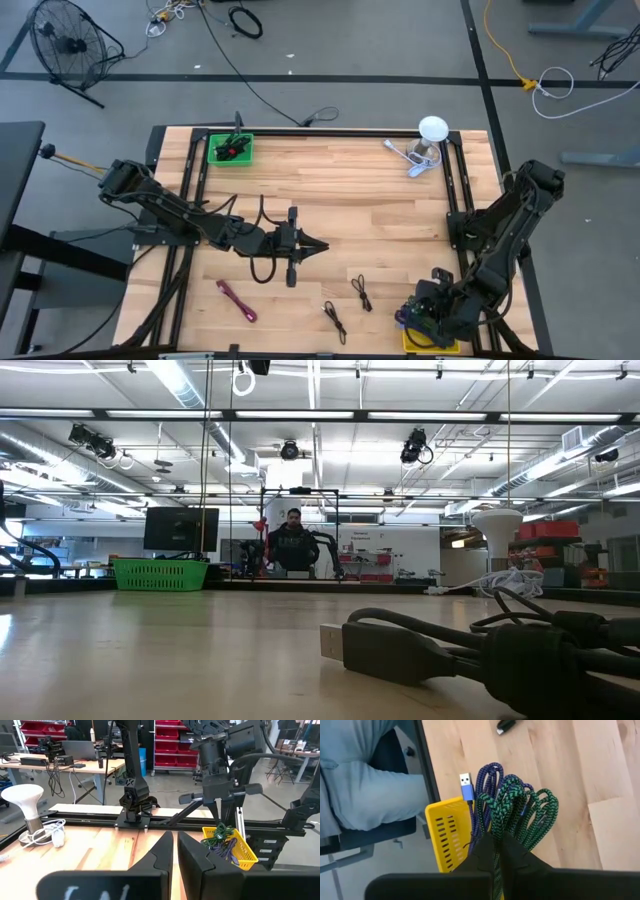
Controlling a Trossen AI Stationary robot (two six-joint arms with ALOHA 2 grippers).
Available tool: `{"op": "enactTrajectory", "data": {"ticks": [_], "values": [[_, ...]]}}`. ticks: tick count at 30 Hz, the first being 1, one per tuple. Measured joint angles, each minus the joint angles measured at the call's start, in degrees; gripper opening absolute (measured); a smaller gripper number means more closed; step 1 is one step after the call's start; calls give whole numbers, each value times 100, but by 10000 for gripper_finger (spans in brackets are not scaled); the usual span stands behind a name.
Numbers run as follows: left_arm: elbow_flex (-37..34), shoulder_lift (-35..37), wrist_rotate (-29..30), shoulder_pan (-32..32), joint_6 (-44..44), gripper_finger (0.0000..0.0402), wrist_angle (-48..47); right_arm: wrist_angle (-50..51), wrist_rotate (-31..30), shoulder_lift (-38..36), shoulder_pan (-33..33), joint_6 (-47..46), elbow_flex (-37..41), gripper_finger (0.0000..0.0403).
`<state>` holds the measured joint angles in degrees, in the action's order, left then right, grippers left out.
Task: Pick & Place USB Port
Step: Put the green charger cable into the yellow bin, then put the pink charger cable into the yellow bin
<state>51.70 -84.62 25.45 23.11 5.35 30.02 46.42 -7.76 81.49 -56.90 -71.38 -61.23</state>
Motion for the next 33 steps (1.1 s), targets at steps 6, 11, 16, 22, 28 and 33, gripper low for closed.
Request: {"op": "enactTrajectory", "data": {"ticks": [6, 11, 16, 22, 28, 33], "values": [[0, -2, 0, 0, 1, 30, -37, 12, 28, 0, -5, -33, 0, 2], [0, -2, 0, 0, 1, 30, -37, 15, 18, 0, -73, -111, 0, 2], [0, -2, 0, 0, 4, 30, -71, 7, -314, 0, -142, -169, 0, 13], [0, -2, 0, 0, 6, 30, -90, -12, -477, 0, -162, -170, 0, 54], [0, -2, 0, 0, 6, 30, -141, -12, -482, 0, -181, -318, 0, 83], [0, -2, 0, 0, 6, 30, -146, -11, -613, 0, -201, -216, 0, 96]]}}
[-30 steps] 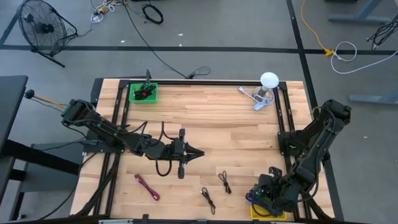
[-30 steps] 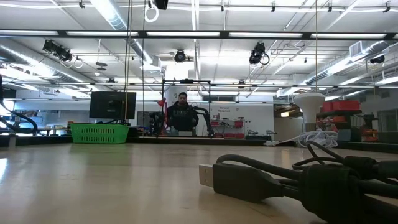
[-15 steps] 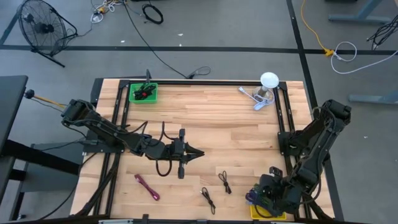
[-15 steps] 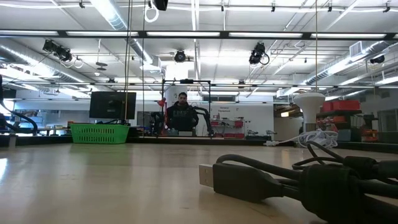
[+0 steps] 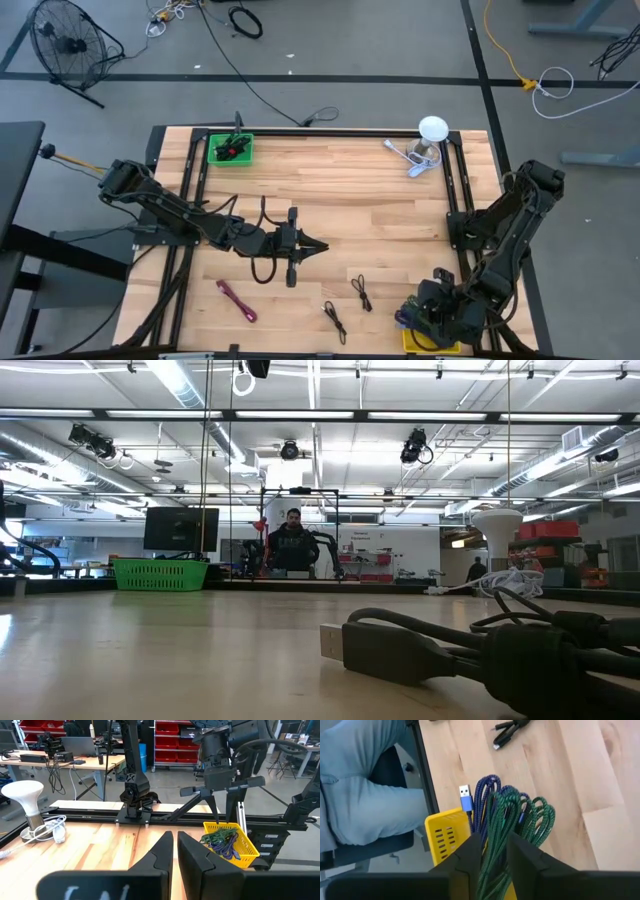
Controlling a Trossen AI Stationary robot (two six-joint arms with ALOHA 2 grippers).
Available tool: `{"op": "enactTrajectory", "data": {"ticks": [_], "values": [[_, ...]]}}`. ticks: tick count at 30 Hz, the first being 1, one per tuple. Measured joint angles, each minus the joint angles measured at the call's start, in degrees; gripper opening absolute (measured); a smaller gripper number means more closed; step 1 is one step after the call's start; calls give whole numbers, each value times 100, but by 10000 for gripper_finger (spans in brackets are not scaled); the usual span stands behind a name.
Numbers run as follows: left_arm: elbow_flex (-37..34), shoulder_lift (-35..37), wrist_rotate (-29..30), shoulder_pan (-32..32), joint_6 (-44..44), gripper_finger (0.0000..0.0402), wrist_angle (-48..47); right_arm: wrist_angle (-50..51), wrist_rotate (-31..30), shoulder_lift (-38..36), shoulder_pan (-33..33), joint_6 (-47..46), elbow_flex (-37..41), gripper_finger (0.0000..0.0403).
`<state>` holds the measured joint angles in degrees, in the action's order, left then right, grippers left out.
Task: Pick & Place USB Port
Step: Put the pink charger cable into the yellow bin
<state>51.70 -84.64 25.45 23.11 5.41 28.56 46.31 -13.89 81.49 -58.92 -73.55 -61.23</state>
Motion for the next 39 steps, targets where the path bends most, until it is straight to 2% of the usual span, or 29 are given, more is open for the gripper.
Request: {"op": "enactTrajectory", "data": {"ticks": [4, 7, 14, 16, 20, 26, 34, 39], "values": [[0, 0, -1, 0, 0, 30, -19, -2, -53, 0, 22, 322, 0, 101], [0, 0, -134, 0, 85, 30, -231, -50, -312, 0, 75, 700, 1, 99], [0, 0, -1713, 120, 825, 30, -1820, -804, -1548, 0, 327, 2046, 2, 95], [0, 0, -1914, 285, 923, 30, -2424, -1188, -1856, 0, 416, 2477, 2, 95], [-2, -2, -1934, 763, 1166, 30, -3320, -2024, -2009, 0, 596, 3374, 2, 95], [-2, -2, -1938, 1644, 1262, 30, -3857, -3014, -1989, 0, 831, 4405, 2, 95], [-2, -4, -1903, 2332, 3042, 30, -4776, -3796, -1987, 0, 1046, 5199, 2, 95], [-2, -123, -1866, 2530, 3648, 30, -5453, -3914, -1967, 0, 1080, 5308, 2, 95]]}}
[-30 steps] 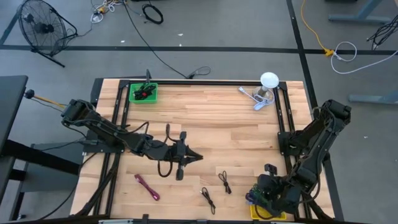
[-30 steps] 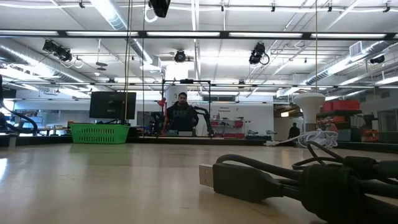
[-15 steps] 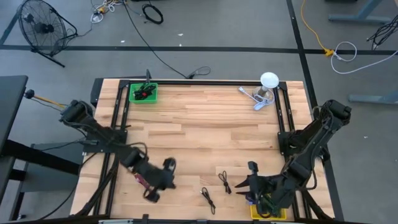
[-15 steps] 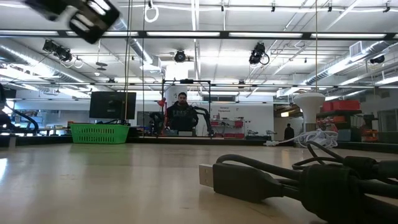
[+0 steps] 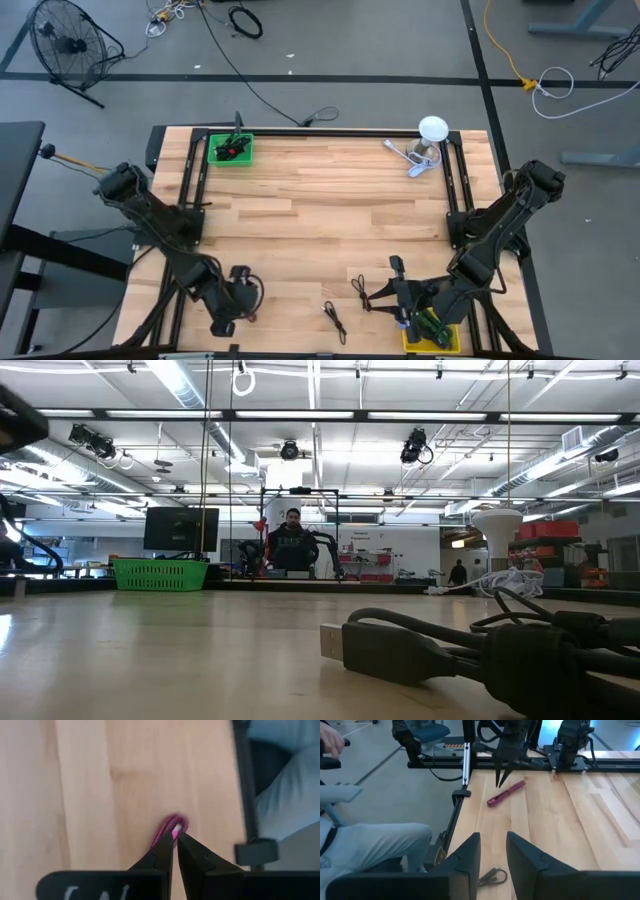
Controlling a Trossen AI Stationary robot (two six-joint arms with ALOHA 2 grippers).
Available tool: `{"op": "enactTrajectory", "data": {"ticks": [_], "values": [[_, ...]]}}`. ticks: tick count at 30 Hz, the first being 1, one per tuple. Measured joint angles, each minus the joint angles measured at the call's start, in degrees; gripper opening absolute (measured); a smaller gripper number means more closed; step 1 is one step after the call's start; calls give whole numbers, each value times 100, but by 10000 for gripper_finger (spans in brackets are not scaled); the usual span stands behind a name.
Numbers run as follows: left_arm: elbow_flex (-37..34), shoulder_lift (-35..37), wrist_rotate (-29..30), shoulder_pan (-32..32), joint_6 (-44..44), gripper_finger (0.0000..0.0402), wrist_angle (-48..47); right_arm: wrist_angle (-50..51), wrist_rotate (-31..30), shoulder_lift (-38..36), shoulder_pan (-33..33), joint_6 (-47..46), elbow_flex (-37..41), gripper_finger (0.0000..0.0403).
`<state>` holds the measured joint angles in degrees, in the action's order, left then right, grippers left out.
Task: Pick & Place USB Port
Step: Put the pink charger cable into the yellow bin
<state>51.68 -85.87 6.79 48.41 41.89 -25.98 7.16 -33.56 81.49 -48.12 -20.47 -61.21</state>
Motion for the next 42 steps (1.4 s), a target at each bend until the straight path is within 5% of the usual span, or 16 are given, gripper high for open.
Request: {"op": "enactTrajectory", "data": {"ticks": [12, 20, 37, 42], "values": [[0, -638, -60, 32, 85, 105, -30, 8, 0, -2, -2, 1, 0, 95], [0, -685, -280, 36, -675, 156, -280, 12, -1, -2, -2, 2, 0, 95], [17, -1104, -669, 67, -663, 151, -625, 17, 0, -4, -2, 2, 0, 95], [25, -1207, -354, 79, -662, 149, -658, 21, -2, -4, -2, 2, 0, 95]]}}
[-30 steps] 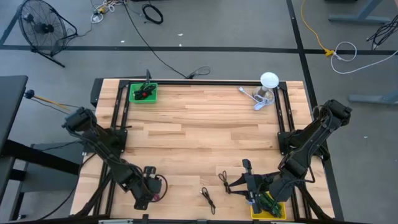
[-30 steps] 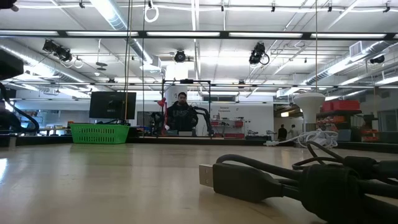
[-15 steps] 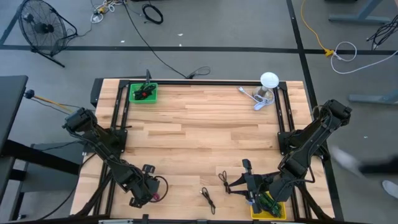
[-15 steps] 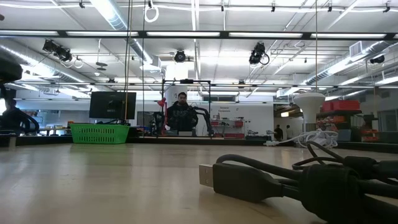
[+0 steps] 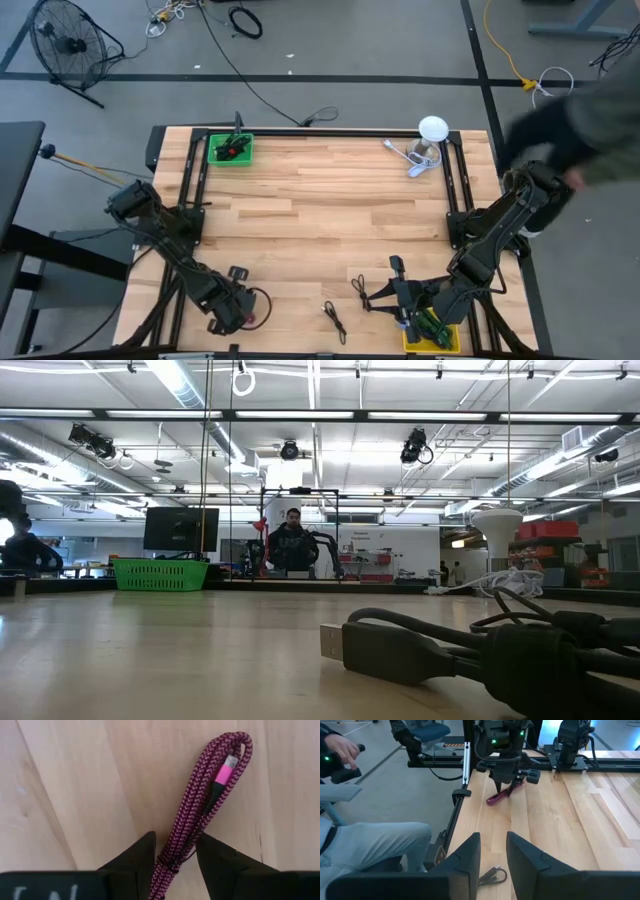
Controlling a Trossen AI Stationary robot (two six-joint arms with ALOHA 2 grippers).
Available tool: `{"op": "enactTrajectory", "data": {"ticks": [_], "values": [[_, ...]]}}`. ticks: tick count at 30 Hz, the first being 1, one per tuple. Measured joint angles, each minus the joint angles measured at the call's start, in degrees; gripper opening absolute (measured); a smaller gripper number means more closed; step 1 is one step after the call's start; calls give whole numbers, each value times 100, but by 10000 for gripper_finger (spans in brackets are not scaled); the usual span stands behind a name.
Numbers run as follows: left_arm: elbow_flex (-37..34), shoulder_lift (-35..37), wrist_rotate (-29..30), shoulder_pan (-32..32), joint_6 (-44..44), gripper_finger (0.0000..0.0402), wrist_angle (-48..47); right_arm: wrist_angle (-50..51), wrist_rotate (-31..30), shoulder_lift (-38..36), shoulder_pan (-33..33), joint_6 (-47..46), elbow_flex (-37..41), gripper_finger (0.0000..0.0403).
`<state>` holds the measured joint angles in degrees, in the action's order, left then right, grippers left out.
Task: Pick & Place USB Port
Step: Put the pink charger cable into the yellow bin
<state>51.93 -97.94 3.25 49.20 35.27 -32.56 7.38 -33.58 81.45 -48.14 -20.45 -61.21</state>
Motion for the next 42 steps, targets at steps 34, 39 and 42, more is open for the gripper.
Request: {"op": "enactTrajectory", "data": {"ticks": [34, 39, 42], "values": [[1596, 600, 4932, -978, -2673, 20, 2386, -232, -433, 0, 65, 346, 2, 95], [1776, 602, 4371, -1276, -4014, 20, 3554, -425, -923, 0, 259, 622, 2, 96], [1869, 607, 3991, -1485, -4371, 20, 4043, -649, -1209, 0, 422, 1036, 2, 103]]}}
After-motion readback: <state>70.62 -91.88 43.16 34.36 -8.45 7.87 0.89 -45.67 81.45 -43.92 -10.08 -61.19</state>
